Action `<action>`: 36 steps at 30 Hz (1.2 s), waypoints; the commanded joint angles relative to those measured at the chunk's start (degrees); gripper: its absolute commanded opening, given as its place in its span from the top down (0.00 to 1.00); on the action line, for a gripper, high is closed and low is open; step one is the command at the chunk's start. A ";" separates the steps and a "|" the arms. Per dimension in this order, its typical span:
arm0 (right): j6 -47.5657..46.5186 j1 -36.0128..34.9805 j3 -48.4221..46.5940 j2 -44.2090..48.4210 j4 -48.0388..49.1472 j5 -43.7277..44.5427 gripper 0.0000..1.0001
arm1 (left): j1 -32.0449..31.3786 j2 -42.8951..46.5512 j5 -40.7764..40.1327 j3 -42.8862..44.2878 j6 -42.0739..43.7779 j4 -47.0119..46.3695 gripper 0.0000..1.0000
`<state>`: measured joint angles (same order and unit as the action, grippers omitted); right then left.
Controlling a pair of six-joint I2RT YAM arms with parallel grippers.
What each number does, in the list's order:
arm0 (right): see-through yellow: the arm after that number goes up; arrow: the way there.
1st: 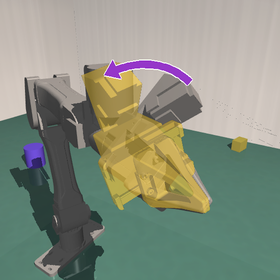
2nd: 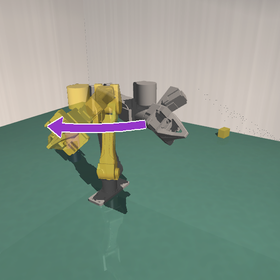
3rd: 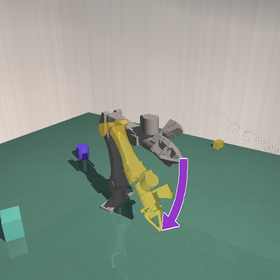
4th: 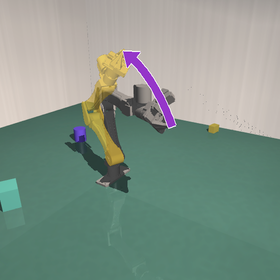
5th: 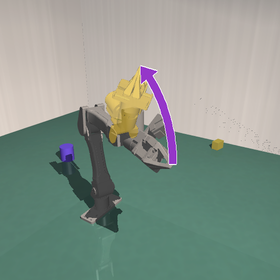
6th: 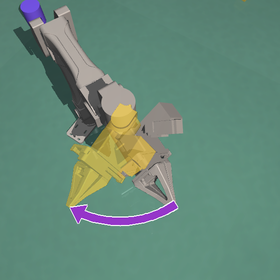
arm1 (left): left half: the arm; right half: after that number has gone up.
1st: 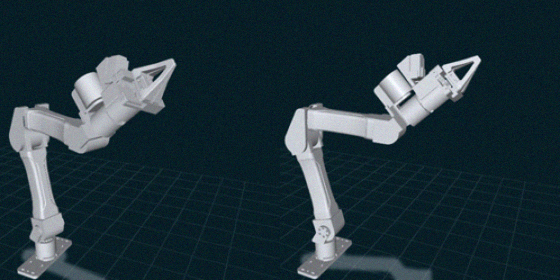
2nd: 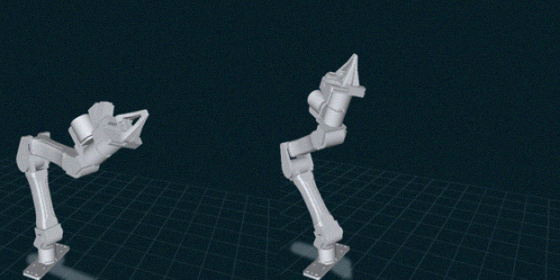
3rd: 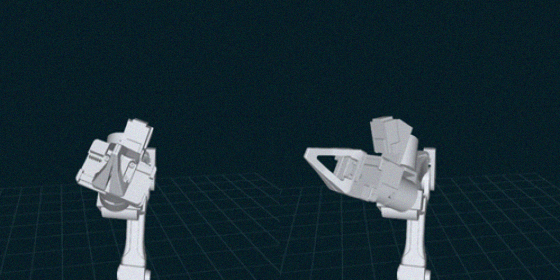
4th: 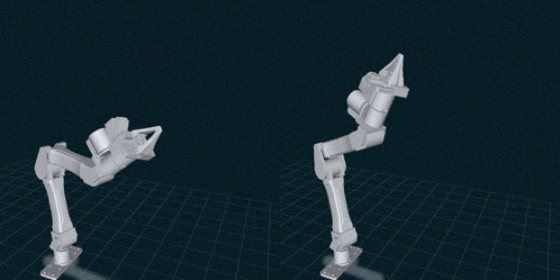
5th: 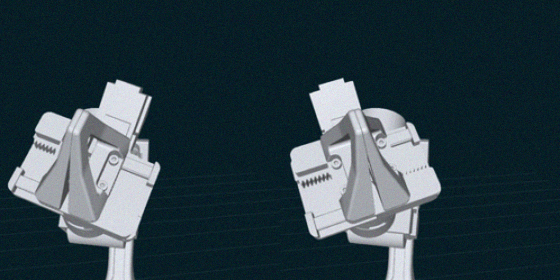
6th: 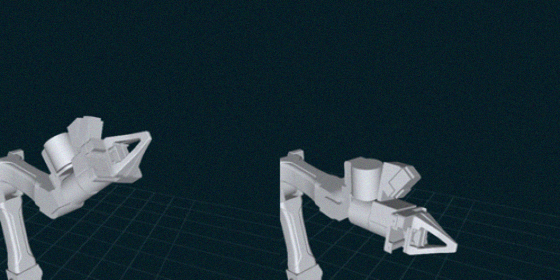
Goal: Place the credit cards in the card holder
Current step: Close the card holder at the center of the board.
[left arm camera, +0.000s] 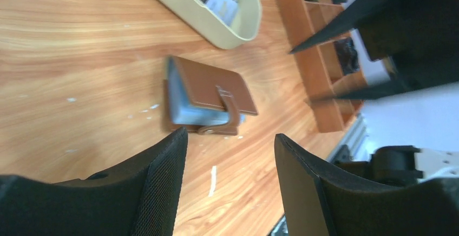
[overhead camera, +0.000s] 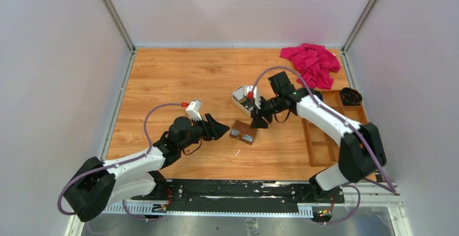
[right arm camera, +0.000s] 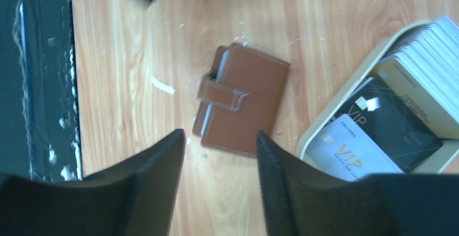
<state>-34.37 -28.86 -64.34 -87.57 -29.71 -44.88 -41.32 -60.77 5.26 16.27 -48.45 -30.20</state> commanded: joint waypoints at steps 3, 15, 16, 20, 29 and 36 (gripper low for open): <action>-34.48 -1.77 14.47 13.36 -0.05 -8.27 0.01 | 2.35 9.19 -4.93 -0.22 8.44 10.33 0.31; -12.45 -19.08 20.58 7.06 21.18 29.50 0.00 | 3.79 13.45 -5.61 -3.52 6.35 11.65 0.11; -11.45 -19.98 20.58 6.27 22.31 31.39 0.00 | 3.79 13.86 -5.61 -3.98 6.08 11.65 0.11; -10.20 -23.64 20.37 2.32 24.65 39.51 0.01 | 3.79 16.16 -5.61 -5.45 5.50 11.65 0.11; -6.14 -24.67 15.35 -8.28 20.17 49.44 0.26 | 3.79 17.21 -4.67 -7.36 4.35 11.56 0.12; -4.38 -22.83 12.19 -8.88 15.57 46.15 0.62 | 3.75 17.92 -3.41 -8.46 3.49 11.56 0.12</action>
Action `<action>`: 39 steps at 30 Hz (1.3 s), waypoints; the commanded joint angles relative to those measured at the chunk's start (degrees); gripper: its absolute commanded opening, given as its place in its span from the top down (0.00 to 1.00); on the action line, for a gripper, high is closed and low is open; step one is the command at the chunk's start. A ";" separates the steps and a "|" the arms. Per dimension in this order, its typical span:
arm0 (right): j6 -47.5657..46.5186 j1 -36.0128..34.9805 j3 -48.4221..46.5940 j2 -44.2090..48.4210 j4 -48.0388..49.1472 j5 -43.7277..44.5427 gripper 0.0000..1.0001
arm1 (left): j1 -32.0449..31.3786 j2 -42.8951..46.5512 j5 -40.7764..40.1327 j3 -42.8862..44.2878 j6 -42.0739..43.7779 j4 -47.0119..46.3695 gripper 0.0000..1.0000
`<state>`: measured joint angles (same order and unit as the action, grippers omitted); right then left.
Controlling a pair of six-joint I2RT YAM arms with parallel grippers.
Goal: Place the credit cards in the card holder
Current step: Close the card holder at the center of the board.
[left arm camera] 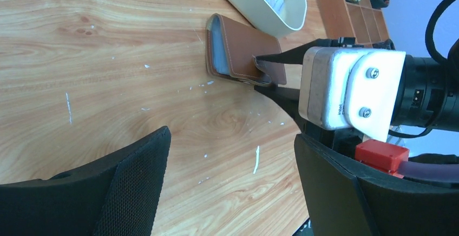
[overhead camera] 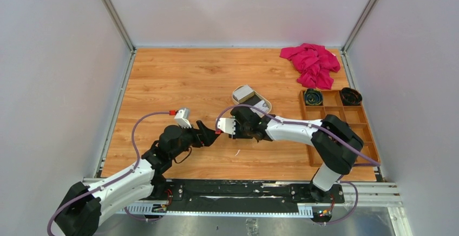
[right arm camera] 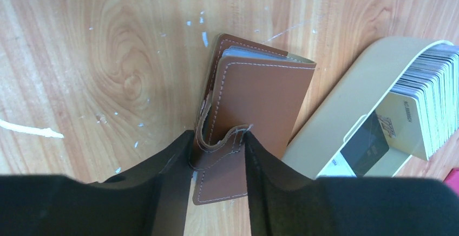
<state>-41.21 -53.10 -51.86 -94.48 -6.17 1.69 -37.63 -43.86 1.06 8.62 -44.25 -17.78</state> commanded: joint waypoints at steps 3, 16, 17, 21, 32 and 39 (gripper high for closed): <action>4.38 3.36 -1.49 0.04 -10.32 -7.16 0.72 | 0.10 0.98 1.94 -0.95 -0.94 -0.85 0.12; 11.14 9.93 -6.74 3.24 -19.17 -32.07 0.98 | 0.10 0.45 5.75 0.00 4.66 -0.85 0.12; 11.71 10.62 -7.31 3.09 -19.79 -33.95 1.00 | 0.10 0.58 5.97 -0.01 5.00 -0.85 0.12; 12.97 12.80 -8.61 1.82 -21.36 -38.86 1.00 | 0.10 0.54 6.73 -0.61 5.54 -0.80 0.12; 10.84 17.60 -11.12 -0.57 -24.16 -45.33 1.00 | 0.09 -9.17 7.00 -0.86 -14.27 -1.49 0.12; 12.19 22.44 -12.83 -3.28 -23.49 -47.91 1.00 | 0.10 -14.22 9.51 2.88 -11.51 -2.00 0.19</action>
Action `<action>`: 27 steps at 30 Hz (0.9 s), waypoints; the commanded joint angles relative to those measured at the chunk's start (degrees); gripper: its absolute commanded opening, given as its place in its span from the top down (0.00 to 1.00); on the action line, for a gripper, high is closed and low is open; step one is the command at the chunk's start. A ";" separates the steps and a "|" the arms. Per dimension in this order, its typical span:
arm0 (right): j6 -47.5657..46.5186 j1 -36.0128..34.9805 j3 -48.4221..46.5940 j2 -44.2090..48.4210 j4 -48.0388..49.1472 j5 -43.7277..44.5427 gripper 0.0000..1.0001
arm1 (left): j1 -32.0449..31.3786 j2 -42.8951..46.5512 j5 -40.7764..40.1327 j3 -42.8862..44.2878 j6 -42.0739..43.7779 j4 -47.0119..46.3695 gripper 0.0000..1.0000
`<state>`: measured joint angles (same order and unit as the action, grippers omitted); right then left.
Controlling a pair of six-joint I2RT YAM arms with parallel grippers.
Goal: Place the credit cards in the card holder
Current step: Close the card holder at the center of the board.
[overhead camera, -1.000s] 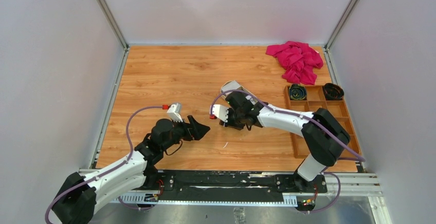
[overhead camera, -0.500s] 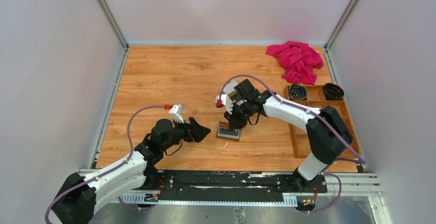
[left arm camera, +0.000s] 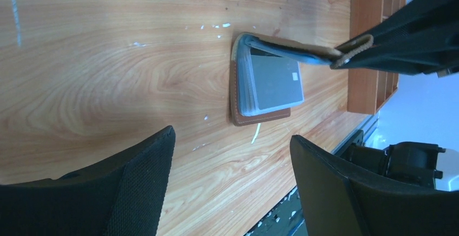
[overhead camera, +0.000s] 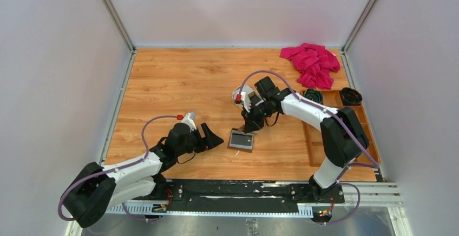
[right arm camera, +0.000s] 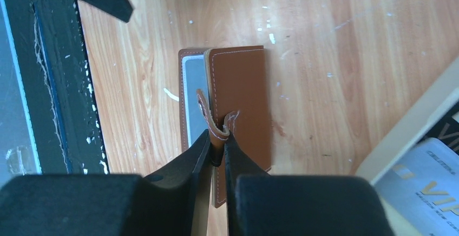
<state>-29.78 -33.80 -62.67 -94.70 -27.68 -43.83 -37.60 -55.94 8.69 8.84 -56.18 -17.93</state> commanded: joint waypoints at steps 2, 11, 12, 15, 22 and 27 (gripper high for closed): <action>2.30 4.11 -2.63 -5.18 -2.00 -0.19 1.00 | 0.08 -4.32 3.38 3.22 0.81 -2.57 0.23; 2.50 5.00 -2.80 -7.44 -1.85 11.32 1.00 | -0.46 -8.43 5.19 2.50 -1.27 -5.00 0.26; 2.41 4.98 -2.62 -7.37 -1.85 11.61 1.00 | -0.79 -8.73 5.05 2.56 -1.78 -5.16 0.26; 2.51 4.89 -2.06 -7.18 -1.93 12.42 1.00 | -2.53 -9.97 5.19 2.83 -4.16 -6.82 0.26; 4.98 4.89 -1.71 -6.91 -1.97 11.64 1.00 | -7.14 -10.80 -1.85 0.65 -15.37 -7.82 0.23; 7.43 4.94 -1.49 -7.12 -1.47 10.64 1.00 | -9.96 -8.08 -8.54 -2.50 -22.41 -8.34 0.21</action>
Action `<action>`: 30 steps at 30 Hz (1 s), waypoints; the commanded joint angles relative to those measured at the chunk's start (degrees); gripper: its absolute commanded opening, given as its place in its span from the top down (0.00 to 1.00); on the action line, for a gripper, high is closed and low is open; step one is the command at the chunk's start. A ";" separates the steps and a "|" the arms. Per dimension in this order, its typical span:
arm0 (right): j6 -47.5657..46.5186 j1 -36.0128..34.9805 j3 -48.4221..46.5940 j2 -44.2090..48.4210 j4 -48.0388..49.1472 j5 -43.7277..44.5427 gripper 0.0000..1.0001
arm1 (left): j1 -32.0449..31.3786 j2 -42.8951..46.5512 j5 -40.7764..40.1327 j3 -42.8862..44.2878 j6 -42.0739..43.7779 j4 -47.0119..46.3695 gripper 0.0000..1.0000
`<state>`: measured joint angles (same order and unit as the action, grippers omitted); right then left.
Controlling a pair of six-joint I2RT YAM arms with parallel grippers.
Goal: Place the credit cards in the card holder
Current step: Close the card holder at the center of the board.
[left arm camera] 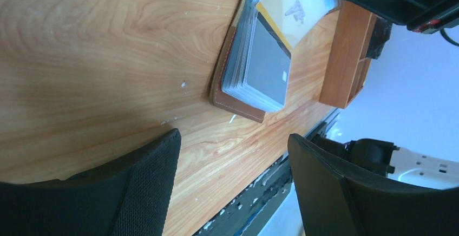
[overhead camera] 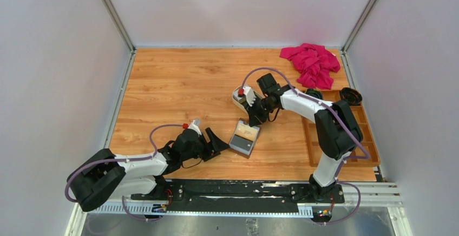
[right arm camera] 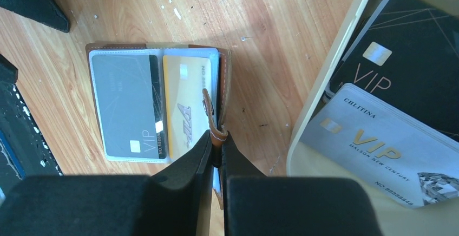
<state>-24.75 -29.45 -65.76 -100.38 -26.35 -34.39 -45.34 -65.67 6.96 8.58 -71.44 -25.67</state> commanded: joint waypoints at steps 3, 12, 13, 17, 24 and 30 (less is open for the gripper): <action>3.22 0.45 1.60 -1.87 -2.66 0.30 1.00 | -3.70 1.50 -10.44 -2.16 -8.81 -1.63 0.21; 5.63 0.36 2.10 -2.58 -2.66 -2.06 1.00 | -5.27 -13.47 -9.94 -0.66 -13.53 -18.43 0.26; 6.05 0.40 2.24 -2.55 -2.66 -2.35 1.00 | -5.61 -15.71 -9.54 -0.47 -14.19 -21.11 0.28; 7.55 0.36 2.72 -2.56 -2.61 -3.59 1.00 | -6.46 -23.20 -8.15 -1.44 -17.09 -34.56 0.39; 12.51 0.27 3.92 -1.89 -1.12 -7.87 1.00 | -6.60 -31.21 -7.36 -1.57 -19.44 -52.41 0.46; 15.63 -0.31 6.51 -1.35 1.39 -11.75 0.97 | -6.69 -31.07 -7.33 -0.80 -18.95 -51.05 0.46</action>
<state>-12.49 -29.45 -61.60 -101.82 -25.28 -42.06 -51.53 -97.38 -0.10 6.66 -90.70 -72.60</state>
